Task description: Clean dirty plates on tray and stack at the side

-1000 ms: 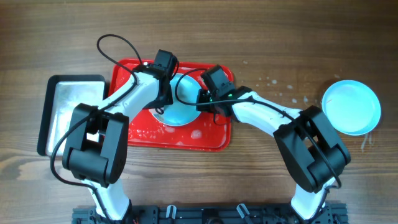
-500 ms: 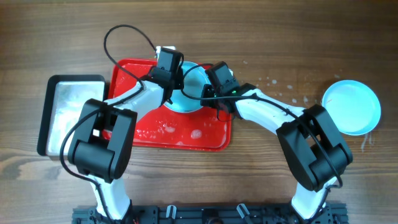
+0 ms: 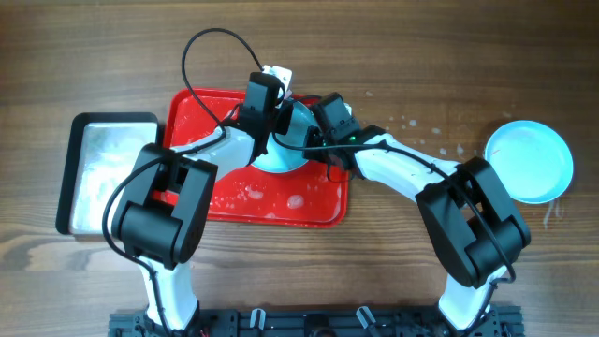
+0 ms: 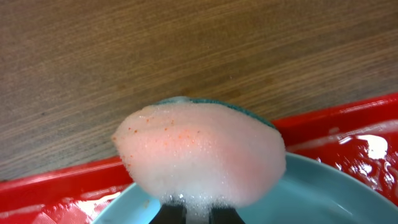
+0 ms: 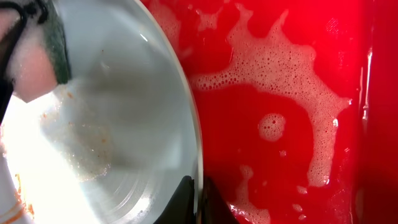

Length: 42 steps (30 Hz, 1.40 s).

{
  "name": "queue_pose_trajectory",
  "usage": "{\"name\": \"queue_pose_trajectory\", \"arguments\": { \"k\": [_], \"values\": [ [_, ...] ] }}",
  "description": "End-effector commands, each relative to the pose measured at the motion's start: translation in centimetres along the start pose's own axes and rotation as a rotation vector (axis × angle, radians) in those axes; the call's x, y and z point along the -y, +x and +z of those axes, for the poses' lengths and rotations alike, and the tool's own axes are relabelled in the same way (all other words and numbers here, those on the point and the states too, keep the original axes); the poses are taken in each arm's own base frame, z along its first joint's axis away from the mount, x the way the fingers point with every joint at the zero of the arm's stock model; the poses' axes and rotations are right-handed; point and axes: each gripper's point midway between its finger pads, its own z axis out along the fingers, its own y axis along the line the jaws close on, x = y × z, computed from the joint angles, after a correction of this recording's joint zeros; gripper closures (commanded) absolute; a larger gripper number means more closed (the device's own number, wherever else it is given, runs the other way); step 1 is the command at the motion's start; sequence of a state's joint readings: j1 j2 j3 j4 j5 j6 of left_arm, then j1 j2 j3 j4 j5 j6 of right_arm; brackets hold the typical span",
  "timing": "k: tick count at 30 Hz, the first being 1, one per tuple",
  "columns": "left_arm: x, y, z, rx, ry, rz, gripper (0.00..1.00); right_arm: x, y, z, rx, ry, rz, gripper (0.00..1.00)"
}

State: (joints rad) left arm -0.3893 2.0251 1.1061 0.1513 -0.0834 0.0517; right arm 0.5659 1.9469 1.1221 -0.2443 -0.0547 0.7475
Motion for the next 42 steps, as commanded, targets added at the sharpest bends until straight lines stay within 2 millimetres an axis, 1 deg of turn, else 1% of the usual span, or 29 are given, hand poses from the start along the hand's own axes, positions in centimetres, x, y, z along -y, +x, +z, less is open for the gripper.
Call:
{"name": "queue_pose_trajectory", "arguments": {
  "k": [1,4,5,6,7,9,11,12,17,19,20,22,23,25,26,27,29,30,31,32,33,34,35,37,40,42],
  "values": [
    [-2.0,2.1,1.5,-0.042,-0.11,0.024,0.96,1.4,2.1,1.2,-0.06,0.043,-0.044,0.96],
    [-4.1,4.5,2.0,-0.108,-0.235,0.028,0.96,1.4,2.1,1.2,-0.06,0.043,-0.044,0.96],
    [-5.9,5.7,1.6,-0.146,-0.345,0.009,0.96,1.4,2.1,1.2,-0.06,0.043,-0.045,0.96],
    [-7.2,6.3,1.0,-0.166,-0.43,-0.003,0.96,1.4,2.1,1.2,-0.06,0.043,-0.044,0.96],
    [-8.8,6.8,0.1,-0.186,-0.532,-0.005,0.96,1.4,2.1,1.2,-0.06,0.042,-0.045,0.96],
    [-10.9,7.3,-1.5,-0.21,-0.68,0.02,0.96,1.3,2.0,1.2,-0.059,0.038,-0.045,0.95],
    [-11.9,7.8,-2.4,-0.237,-0.745,0.042,0.96,1.3,2.0,1.2,-0.059,0.038,-0.045,0.96],
    [-12.1,8.2,-2.6,-0.261,-0.748,0.052,0.96,1.3,2.0,1.2,-0.06,0.039,-0.045,0.96],
    [-11.9,10.7,-3.4,-0.39,-0.733,0.109,0.96,1.3,2.0,1.2,-0.06,0.038,-0.045,0.96],
    [-10.9,13.0,-3.6,-0.489,-0.654,0.117,0.96,1.2,2.1,1.2,-0.062,0.035,-0.045,0.96],
    [-10.3,13.9,-3.7,-0.524,-0.617,0.092,0.96,1.2,2.1,1.2,-0.062,0.036,-0.045,0.96],
    [-8.5,16.2,-3.9,-0.608,-0.517,-0.004,0.96,1.2,2.1,1.2,-0.062,0.036,-0.045,0.96],
    [-6.9,17.6,-4.1,-0.665,-0.435,-0.066,0.96,1.3,2.1,1.2,-0.063,0.036,-0.046,0.96],
    [-4.2,19.3,-4.6,-0.757,-0.29,-0.132,0.96,1.1,2.1,1.2,-0.067,0.029,-0.051,0.96],
    [-3.5,19.7,-4.8,-0.78,-0.254,-0.145,0.96,0.8,2.2,1.2,-0.072,0.012,-0.069,0.96],
    [-3.1,19.9,-4.9,-0.792,-0.234,-0.153,0.96,0.1,2.3,1.2,-0.08,-0.026,-0.099,0.96],
    [-1.8,20.1,-4.9,-0.808,-0.159,-0.187,0.96,-1.8,2.1,1.0,-0.088,-0.113,-0.158,0.96],
    [-0.3,20.2,-5.0,-0.823,-0.08,-0.221,0.96,-3.3,2.0,0.7,-0.091,-0.189,-0.21,0.92],
    [1.0,20.2,-5.1,-0.839,-0.008,-0.253,0.96,-4.6,1.9,0.3,-0.094,-0.254,-0.238,0.8],
    [2.2,20.2,-5.3,-0.851,0.057,-0.281,0.96,-5.9,1.6,0.0,-0.086,-0.311,-0.254,0.64],
    [3.2,20.1,-5.5,-0.861,0.115,-0.306,0.96,-6.5,1.2,-0.2,-0.074,-0.336,-0.26,0.57],
    [4.0,20.0,-5.6,-0.867,0.155,-0.324,0.96,-7.1,0.9,-0.4,-0.062,-0.356,-0.265,0.53],
    [4.2,20.0,-5.8,-0.872,0.171,-0.331,0.96,-7.6,0.4,-0.6,-0.045,-0.372,-0.271,0.48],
    [4.2,20.2,-6.0,-0.887,0.168,-0.331,0.96,-7.9,0.0,-0.7,-0.018,-0.386,-0.305,0.46],
    [4.4,20.5,-6.4,-0.906,0.179,-0.338,0.96,-7.2,-0.1,-0.1,-0.005,-0.344,-0.321,0.4],
    [4.5,20.5,-6.4,-0.907,0.181,-0.339,0.96,-7.2,-0.2,-0.1,-0.003,-0.345,-0.321,0.36]
  ]
}}
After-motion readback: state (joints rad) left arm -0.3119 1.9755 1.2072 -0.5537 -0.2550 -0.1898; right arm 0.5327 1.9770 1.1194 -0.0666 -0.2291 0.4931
